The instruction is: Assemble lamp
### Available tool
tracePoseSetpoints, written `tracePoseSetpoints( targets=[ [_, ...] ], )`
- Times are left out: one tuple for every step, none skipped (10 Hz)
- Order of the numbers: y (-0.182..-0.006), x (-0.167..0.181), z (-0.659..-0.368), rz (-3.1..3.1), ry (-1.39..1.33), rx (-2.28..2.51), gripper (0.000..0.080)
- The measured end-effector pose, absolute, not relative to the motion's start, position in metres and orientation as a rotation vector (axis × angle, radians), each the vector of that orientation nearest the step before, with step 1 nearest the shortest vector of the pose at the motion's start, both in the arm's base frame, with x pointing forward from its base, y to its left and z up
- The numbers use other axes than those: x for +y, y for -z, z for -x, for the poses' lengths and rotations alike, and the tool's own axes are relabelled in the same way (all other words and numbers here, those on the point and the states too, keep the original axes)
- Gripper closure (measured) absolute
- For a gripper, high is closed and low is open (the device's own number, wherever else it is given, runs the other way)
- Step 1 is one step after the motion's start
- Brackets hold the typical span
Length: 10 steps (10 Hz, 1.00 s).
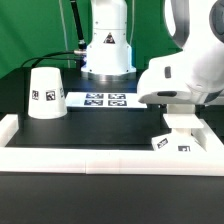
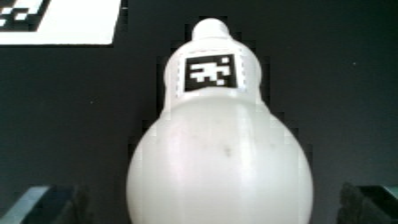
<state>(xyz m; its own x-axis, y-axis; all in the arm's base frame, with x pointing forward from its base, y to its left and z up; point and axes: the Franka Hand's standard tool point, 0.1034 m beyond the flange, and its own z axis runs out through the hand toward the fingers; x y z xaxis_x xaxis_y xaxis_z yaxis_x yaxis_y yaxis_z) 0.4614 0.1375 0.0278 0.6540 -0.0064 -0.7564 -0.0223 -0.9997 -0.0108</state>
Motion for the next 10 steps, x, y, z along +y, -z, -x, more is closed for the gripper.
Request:
tracePoseSetpoints(
  targets=[
    [-0.026, 0.137, -0.459, 2.838, -1.304, 0.026, 0.01],
    [-0.024, 0.136, -0.457, 2.837, -1.307, 0.028, 0.01],
    [-0.022, 0.136, -0.456, 2.84, -1.303, 0.029, 0.01],
    [-0.019, 0.135, -0.454, 2.839, -1.305, 0.032, 0.01],
    [-0.017, 0.134, -0.45, 2.837, -1.312, 0.033, 0.01],
    [-0.015, 0.134, -0.447, 2.838, -1.315, 0.036, 0.01],
    [-0.012, 0.134, -0.444, 2.84, -1.324, 0.05, 0.01],
    [-0.01, 0.132, -0.439, 2.838, -1.335, 0.058, 0.01],
    [-0.006, 0.131, -0.437, 2.84, -1.333, 0.064, 0.01],
    [-0.005, 0.13, -0.435, 2.839, -1.337, 0.066, 0.01]
  ],
)
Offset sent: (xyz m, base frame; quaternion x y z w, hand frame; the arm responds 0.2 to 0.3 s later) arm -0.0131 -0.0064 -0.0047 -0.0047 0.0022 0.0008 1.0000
